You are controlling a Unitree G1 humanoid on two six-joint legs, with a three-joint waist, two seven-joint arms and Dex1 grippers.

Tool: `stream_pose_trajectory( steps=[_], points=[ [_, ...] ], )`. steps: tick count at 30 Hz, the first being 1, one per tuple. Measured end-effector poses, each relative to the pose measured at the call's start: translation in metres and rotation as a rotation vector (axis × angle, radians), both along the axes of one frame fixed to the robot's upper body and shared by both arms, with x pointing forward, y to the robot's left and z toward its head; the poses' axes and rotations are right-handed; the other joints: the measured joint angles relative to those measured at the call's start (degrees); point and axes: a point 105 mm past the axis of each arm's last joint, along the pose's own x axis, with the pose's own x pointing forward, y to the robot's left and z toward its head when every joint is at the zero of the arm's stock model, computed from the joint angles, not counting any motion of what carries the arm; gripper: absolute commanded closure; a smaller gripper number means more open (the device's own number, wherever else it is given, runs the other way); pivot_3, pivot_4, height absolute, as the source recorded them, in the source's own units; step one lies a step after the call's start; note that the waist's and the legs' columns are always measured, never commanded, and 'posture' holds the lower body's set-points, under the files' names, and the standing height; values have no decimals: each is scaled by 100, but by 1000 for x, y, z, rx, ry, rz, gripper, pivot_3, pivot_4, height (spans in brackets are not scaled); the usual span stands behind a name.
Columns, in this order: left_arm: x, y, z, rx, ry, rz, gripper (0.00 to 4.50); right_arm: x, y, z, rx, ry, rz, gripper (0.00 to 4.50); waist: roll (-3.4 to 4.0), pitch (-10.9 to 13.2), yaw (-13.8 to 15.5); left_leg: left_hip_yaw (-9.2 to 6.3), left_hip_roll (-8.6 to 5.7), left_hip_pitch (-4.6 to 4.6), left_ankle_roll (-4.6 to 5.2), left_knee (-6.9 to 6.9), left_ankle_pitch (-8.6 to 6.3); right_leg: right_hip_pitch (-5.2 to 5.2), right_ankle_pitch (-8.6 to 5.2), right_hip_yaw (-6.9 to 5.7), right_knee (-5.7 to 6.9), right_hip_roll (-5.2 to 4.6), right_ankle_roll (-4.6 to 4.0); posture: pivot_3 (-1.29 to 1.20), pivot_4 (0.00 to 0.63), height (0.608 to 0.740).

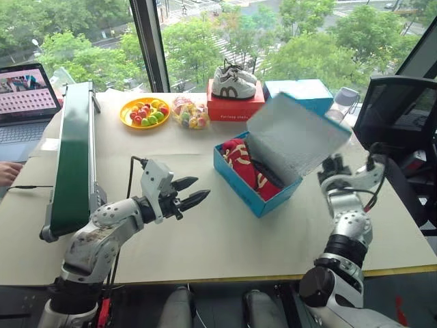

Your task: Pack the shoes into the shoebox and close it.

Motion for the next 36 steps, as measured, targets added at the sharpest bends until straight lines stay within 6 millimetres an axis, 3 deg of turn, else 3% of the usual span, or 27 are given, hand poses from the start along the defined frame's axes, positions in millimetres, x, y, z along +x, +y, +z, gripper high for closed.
stream_pose_trajectory(
  steps=[3,5,9,12,15,20,23,26,29,30,36],
  points=[
    [0,-1,0,1,0,-3,1815,-21,31,41,-63,-225,227,4483,0,0,13,0,2,0,2,-8,-1,-5,-5,-1,5,3,-5,0,150,738],
    [0,0,0,3,1,-1,1815,-38,52,53,-162,-297,370,4483,0,0,35,0,1,0,2,-4,-2,-4,-5,-2,3,0,-5,0,150,738],
    [1,1,-1,8,2,6,1815,-72,104,46,-490,-301,704,4483,-1,0,49,2,1,-1,0,11,-3,-2,-28,-1,-1,-7,-41,0,150,738],
    [1,1,-1,9,1,9,1815,-81,131,14,-802,-174,887,4483,-9,-3,48,5,3,0,-33,16,-23,-8,-32,-4,-6,-10,-30,0,150,738],
    [1,1,-2,11,7,11,1815,-60,131,1,-870,-105,840,4483,-16,-3,33,6,0,-2,-33,16,-23,-17,-28,3,-5,-7,-20,0,150,738],
    [1,2,-3,9,13,19,1815,-16,146,35,-858,-189,712,4483,-19,-1,31,6,2,-9,1,15,-2,-28,10,11,4,4,-8,0,150,738],
    [1,0,-3,5,15,18,1815,9,158,43,-821,-186,678,4483,-21,-1,53,6,0,-24,1,11,-2,-40,8,12,6,7,-7,0,150,738],
    [1,1,-4,5,17,23,1815,32,160,26,-865,-91,639,4483,-21,0,87,4,-2,-50,2,19,-1,-53,11,7,6,5,-1,0,150,738],
    [1,2,-4,6,16,35,1815,49,173,-23,-1068,57,665,4483,-23,0,59,6,-4,-52,1,25,-1,-55,13,10,4,5,1,0,150,738],
    [2,2,-4,6,16,38,1815,50,176,-30,-1095,72,673,4483,-22,0,55,5,-3,-52,1,25,-1,-55,14,10,8,5,1,0,150,738],
    [1,5,-7,8,23,60,1815,61,178,-48,-1263,123,671,4483,-38,-13,37,5,1,37,-14,20,-10,30,4,1,1,2,-14,0,150,738]
  ],
)
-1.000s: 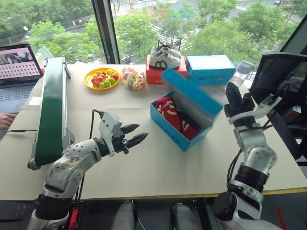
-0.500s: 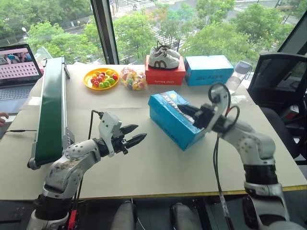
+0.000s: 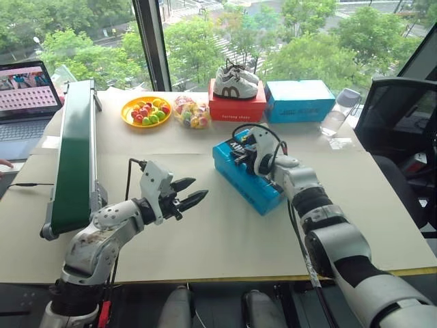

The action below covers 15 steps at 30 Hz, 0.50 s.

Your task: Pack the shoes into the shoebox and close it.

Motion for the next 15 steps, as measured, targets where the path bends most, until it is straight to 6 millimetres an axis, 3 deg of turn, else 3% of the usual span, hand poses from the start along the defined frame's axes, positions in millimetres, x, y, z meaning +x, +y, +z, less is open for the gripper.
stream_pose_trajectory(
  steps=[4,8,10,15],
  points=[
    [-1,3,0,6,-6,24,1815,2,-4,-2,-29,-8,-8,4483,-5,-5,10,1,1,40,-41,-6,-26,15,-19,-6,-6,-10,-33,0,150,738],
    [2,5,1,-18,-10,63,1815,4,-11,7,68,-13,-35,4483,-4,-4,21,1,0,27,-40,-6,-25,17,-17,-5,1,-10,-33,0,150,738],
    [7,10,4,-53,-22,127,1815,5,-27,21,235,-4,-74,4483,-3,0,33,-1,1,-19,5,4,4,-7,13,-6,7,-8,12,0,150,738],
    [18,30,5,-138,-23,307,1815,-13,-81,87,588,-105,-100,4483,-3,2,53,0,-2,-41,12,-7,-1,-20,5,-6,-3,-8,21,0,150,738]
  ],
)
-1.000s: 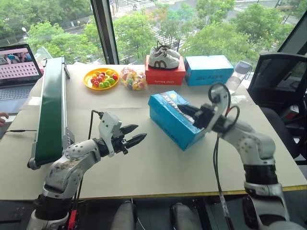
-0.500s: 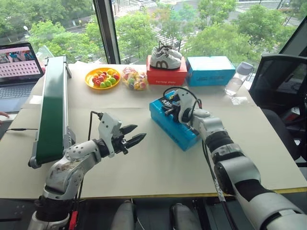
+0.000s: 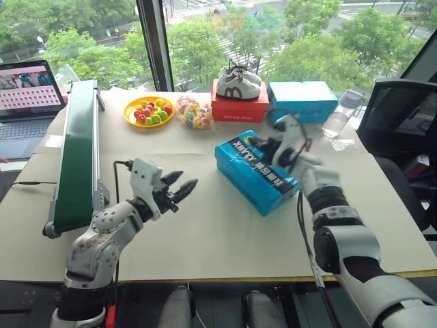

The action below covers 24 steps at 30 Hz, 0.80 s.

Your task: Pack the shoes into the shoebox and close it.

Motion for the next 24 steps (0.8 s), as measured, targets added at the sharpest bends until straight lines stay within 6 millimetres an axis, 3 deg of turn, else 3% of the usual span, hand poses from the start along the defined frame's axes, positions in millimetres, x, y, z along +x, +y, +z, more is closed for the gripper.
stream_pose_trajectory(
  steps=[1,3,4,5,7,9,11,15,18,24],
  points=[
    [1,4,-2,-14,-1,43,1815,-10,-18,10,34,-29,-17,4483,0,0,25,-1,0,-1,3,-2,-3,2,-3,-3,-2,-1,1,0,150,738],
    [1,16,-10,-27,16,140,1815,-25,-54,8,-19,-39,-116,4483,0,0,66,0,-1,0,2,1,-9,6,-9,-3,-8,-1,2,0,150,738],
    [2,21,-13,-30,22,191,1815,-30,-71,-2,-93,-15,-189,4483,-1,0,81,0,-3,0,1,3,-10,6,-9,-2,-9,-2,1,0,150,738],
    [3,30,-17,-32,25,279,1815,-40,-98,-25,-276,36,-305,4483,-1,-1,114,0,-4,1,1,9,-10,9,-10,-3,-10,-3,2,0,150,738],
    [3,40,-23,-20,30,366,1815,-52,-118,-63,-460,127,-383,4483,-1,0,98,7,-5,2,0,13,-10,2,-15,7,-12,-4,-1,0,150,738],
    [3,40,-24,-32,22,396,1815,-58,-122,-89,-543,184,-412,4483,-1,-1,42,8,-5,10,0,22,-10,2,-12,16,-7,-2,-11,0,150,738],
    [4,37,-25,-39,16,416,1815,-61,-127,-101,-626,200,-464,4483,1,0,-27,8,-6,15,-1,22,-10,2,-18,22,-9,-1,-12,0,150,738],
    [2,46,-38,-19,45,471,1815,-61,-160,-97,-719,187,-684,4483,0,0,-43,8,-6,25,-6,26,-13,13,-19,23,-11,2,-4,0,150,738],
    [2,50,-41,-12,47,487,1815,-63,-179,-106,-719,233,-786,4483,-1,0,-29,8,-6,23,-4,29,-12,19,-20,24,-14,1,-6,0,150,738],
    [3,48,-41,0,33,472,1815,-64,-184,-121,-716,267,-816,4483,-1,0,-27,9,-11,17,1,24,-9,20,-5,28,-15,0,14,0,150,738]
  ],
)
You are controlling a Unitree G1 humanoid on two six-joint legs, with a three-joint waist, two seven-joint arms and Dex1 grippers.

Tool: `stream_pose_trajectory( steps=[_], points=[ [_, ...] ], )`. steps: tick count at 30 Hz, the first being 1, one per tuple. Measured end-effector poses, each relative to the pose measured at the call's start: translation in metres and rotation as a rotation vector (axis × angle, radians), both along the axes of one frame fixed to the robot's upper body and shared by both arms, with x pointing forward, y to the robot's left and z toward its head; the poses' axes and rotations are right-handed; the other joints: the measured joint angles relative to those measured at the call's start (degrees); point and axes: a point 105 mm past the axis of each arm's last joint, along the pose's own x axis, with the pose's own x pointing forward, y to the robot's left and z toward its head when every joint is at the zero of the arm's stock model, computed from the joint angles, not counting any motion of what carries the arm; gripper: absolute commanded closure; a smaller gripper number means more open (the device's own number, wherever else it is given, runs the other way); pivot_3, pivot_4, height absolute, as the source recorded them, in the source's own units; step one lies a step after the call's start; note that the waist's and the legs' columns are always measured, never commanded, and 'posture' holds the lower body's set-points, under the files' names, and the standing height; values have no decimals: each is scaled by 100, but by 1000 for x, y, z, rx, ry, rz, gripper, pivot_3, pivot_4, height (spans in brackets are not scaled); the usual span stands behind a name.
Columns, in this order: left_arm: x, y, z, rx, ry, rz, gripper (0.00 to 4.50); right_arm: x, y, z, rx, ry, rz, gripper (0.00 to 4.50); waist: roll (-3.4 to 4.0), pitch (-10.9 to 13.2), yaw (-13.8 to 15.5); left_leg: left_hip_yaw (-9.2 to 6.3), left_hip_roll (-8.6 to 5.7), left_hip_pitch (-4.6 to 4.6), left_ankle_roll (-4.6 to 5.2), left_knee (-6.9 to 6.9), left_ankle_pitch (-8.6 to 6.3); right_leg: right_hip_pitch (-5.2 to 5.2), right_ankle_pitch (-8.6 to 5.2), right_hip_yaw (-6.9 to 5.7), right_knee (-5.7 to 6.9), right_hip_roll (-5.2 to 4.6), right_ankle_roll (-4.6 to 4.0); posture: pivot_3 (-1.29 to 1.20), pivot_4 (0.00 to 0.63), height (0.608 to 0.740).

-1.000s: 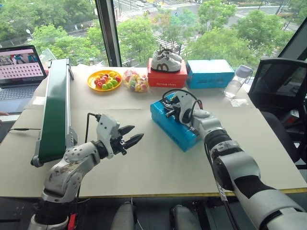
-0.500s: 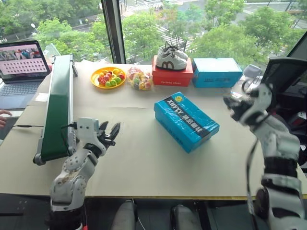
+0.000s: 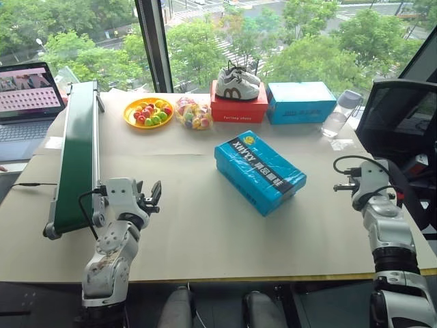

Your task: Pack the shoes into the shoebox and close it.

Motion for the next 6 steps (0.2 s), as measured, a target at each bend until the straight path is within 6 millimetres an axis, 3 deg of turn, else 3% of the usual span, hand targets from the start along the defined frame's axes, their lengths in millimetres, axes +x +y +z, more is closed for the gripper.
stream_pose_trajectory(
  steps=[6],
  points=[
    [-1,0,-1,2,0,-1,1815,-1,-3,-7,9,18,-10,4483,0,0,-2,0,1,1,0,5,0,2,0,-1,1,0,-2,0,150,738]
  ],
)
